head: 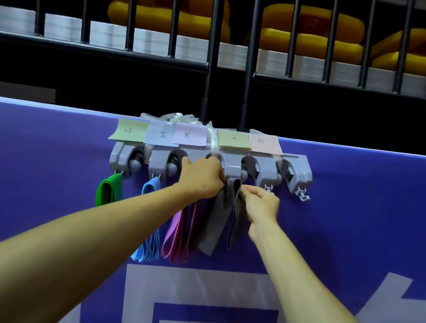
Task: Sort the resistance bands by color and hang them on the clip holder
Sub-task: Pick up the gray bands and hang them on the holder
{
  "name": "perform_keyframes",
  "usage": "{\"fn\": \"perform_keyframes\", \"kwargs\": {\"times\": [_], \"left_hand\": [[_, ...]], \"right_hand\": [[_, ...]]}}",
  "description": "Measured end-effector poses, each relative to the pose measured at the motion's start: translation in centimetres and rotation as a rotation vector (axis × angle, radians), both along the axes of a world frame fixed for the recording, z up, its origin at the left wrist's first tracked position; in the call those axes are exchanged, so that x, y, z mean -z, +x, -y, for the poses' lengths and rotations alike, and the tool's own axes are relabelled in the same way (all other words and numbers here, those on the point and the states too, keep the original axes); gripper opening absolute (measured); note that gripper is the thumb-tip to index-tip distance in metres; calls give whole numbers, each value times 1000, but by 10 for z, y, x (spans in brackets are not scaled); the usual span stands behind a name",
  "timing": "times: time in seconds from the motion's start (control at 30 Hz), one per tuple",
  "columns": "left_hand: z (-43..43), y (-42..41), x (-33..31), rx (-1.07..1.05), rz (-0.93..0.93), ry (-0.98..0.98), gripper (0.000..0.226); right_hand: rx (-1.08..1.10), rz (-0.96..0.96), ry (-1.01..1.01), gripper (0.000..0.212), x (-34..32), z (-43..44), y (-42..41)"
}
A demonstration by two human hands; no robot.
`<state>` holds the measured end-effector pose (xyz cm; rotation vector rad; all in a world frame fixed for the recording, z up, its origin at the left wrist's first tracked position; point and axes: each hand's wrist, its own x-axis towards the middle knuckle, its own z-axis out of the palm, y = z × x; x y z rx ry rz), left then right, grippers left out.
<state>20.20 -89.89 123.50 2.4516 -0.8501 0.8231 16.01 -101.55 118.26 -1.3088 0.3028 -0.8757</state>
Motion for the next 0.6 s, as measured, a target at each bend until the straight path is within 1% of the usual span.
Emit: {"fn": "perform_keyframes", "kwargs": {"times": [0.2,0.37,0.47,0.6], "left_hand": [[-1,5,10,16,78,35,14],[-7,3,7,59,56,85,12],[-7,3,9,44,55,86,12],[-1,1,13,6,91,86,15]], "right_hand": [[25,-2,7,5,10,5,7],[55,10,20,11,18,9,6],[4,-20,-9,5,24,8,4],[-1,-34,-14,2,22,4,8]]}}
